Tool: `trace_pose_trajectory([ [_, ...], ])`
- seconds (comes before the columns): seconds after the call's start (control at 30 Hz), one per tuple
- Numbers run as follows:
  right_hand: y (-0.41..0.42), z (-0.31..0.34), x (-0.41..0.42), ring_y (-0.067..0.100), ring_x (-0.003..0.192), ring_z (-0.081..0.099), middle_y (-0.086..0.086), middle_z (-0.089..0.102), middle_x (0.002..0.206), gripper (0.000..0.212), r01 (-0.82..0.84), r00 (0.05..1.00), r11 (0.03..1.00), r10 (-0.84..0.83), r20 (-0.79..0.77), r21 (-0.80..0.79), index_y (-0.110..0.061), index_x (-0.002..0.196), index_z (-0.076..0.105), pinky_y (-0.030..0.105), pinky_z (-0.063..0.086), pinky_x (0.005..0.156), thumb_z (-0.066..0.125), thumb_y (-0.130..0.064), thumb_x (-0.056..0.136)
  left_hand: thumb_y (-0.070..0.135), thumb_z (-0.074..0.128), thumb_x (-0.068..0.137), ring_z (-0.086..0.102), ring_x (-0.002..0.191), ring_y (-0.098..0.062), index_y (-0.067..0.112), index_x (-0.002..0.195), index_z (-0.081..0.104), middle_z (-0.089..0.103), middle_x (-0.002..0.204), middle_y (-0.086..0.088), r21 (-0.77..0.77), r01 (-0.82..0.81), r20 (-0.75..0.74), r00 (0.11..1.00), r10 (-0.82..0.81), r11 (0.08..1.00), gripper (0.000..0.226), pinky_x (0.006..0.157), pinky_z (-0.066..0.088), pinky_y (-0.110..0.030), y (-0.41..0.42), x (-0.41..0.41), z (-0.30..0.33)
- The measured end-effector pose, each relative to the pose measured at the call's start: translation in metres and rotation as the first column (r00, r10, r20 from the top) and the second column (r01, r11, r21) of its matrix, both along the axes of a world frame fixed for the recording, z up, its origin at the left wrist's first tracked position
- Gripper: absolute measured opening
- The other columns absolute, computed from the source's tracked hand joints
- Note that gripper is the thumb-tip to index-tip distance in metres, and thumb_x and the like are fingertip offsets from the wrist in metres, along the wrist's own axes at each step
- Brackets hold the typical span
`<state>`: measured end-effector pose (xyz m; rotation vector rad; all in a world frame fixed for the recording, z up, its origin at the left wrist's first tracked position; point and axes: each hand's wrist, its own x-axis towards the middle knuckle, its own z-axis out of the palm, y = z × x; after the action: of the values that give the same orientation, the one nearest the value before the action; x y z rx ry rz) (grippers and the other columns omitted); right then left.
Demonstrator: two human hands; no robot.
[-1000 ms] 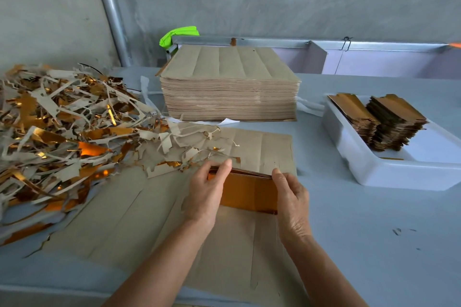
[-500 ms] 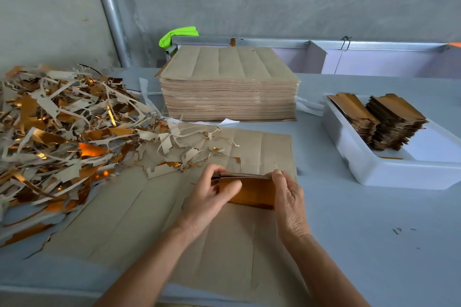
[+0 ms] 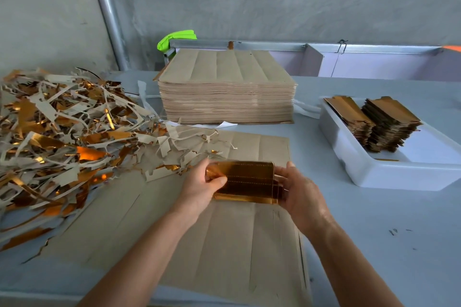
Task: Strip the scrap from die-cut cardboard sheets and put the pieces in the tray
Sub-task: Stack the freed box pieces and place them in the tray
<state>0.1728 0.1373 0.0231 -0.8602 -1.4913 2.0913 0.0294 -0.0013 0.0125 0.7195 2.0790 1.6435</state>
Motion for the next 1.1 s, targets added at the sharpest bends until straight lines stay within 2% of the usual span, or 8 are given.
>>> trace_pose_trajectory([
  [0.07, 0.01, 0.009, 0.005, 0.024, 0.082, 0.066, 0.012, 0.07, 0.09, 0.032, -0.021, 0.999, 0.99, 0.015, -0.046, -0.139, -0.004, 0.107, 0.064, 0.038, 0.053, 0.081, 0.043, -0.027, 0.099, 0.006, 0.067, 0.084, 0.064, 0.093, -0.024, 0.019, 0.097, 0.059, 0.067, 0.096, -0.007, -0.009, -0.01, 0.084, 0.996, 0.011, 1.0, 0.019, 0.083, 0.054, -0.04, -0.001, -0.001, 0.009],
  [0.17, 0.018, 0.013, 0.012, 0.022, 0.073, 0.067, 0.013, 0.07, 0.085, 0.023, -0.062, 0.996, 0.985, 0.052, -0.068, -0.161, 0.001, 0.106, 0.064, 0.031, 0.056, 0.064, 0.051, -0.012, 0.092, 0.004, 0.067, 0.083, 0.063, 0.092, -0.026, 0.017, 0.093, 0.06, 0.067, 0.095, -0.008, -0.011, 0.001, 0.155, 0.988, 0.001, 1.0, 0.017, 0.081, 0.054, -0.041, 0.0, 0.001, 0.019],
  [0.37, 0.021, 0.01, 0.016, 0.021, 0.074, 0.069, 0.01, 0.071, 0.082, 0.017, -0.048, 0.998, 0.996, 0.05, 0.026, -0.07, -0.001, 0.1, 0.067, 0.027, 0.059, 0.063, 0.055, 0.004, 0.089, 0.006, 0.067, 0.084, 0.063, 0.096, -0.025, 0.018, 0.096, 0.064, 0.068, 0.097, -0.006, -0.009, 0.012, 0.192, 0.981, -0.01, 1.0, 0.017, 0.076, 0.054, -0.038, 0.006, 0.004, 0.027],
  [0.57, 0.026, 0.015, 0.019, 0.02, 0.067, 0.072, 0.009, 0.074, 0.075, 0.017, 0.03, 0.999, 0.997, -0.032, -0.033, -0.065, -0.002, 0.089, 0.068, 0.025, 0.057, 0.056, 0.055, 0.008, 0.087, 0.03, 0.039, 0.101, 0.07, 0.085, -0.029, 0.01, 0.115, 0.055, 0.071, 0.099, -0.019, 0.165, -0.008, 0.481, 0.874, -0.073, 0.986, 0.029, 0.065, 0.057, -0.038, 0.009, 0.003, 0.035],
  [0.63, 0.028, 0.016, 0.02, 0.019, 0.067, 0.072, 0.009, 0.074, 0.075, 0.017, 0.044, 0.998, 0.997, -0.046, -0.036, -0.066, -0.003, 0.09, 0.068, 0.025, 0.057, 0.055, 0.055, 0.008, 0.087, 0.029, 0.044, 0.1, 0.069, 0.082, -0.028, 0.008, 0.11, 0.055, 0.071, 0.099, -0.019, 0.171, 0.04, 0.47, 0.875, -0.117, 0.984, 0.026, 0.063, 0.056, -0.036, 0.009, 0.004, 0.038],
  [0.73, 0.032, 0.015, 0.023, 0.02, 0.068, 0.072, 0.009, 0.074, 0.076, 0.016, 0.069, 0.997, 0.995, -0.071, -0.032, -0.074, -0.003, 0.091, 0.068, 0.025, 0.057, 0.055, 0.056, 0.007, 0.087, 0.006, 0.066, 0.084, 0.07, 0.08, -0.023, 0.005, 0.105, 0.058, 0.07, 0.095, -0.013, 0.079, 0.124, 0.314, 0.939, -0.143, 0.989, 0.022, 0.065, 0.057, -0.031, 0.013, 0.008, 0.036],
  [0.83, 0.037, 0.014, 0.027, 0.02, 0.067, 0.072, 0.009, 0.074, 0.075, 0.015, 0.097, 0.994, 0.991, -0.1, -0.034, -0.093, -0.001, 0.092, 0.068, 0.025, 0.057, 0.055, 0.056, 0.007, 0.087, -0.01, 0.066, 0.079, 0.07, 0.079, -0.023, 0.009, 0.114, 0.058, 0.072, 0.093, -0.012, 0.045, 0.095, 0.251, 0.962, -0.104, 0.994, 0.041, 0.064, 0.057, -0.029, 0.026, 0.014, 0.037],
  [1.1, 0.068, 0.032, 0.042, 0.017, 0.069, 0.066, 0.009, 0.068, 0.076, 0.013, 0.244, 0.965, 0.968, -0.249, -0.077, -0.064, -0.004, 0.089, 0.066, 0.026, 0.054, 0.059, 0.058, 0.005, 0.087, -0.015, 0.065, 0.077, 0.066, 0.065, -0.018, 0.01, 0.107, 0.058, 0.067, 0.085, -0.014, 0.111, 0.087, 0.231, 0.967, -0.111, 0.99, 0.04, 0.051, 0.054, -0.025, 0.083, 0.029, 0.057],
])
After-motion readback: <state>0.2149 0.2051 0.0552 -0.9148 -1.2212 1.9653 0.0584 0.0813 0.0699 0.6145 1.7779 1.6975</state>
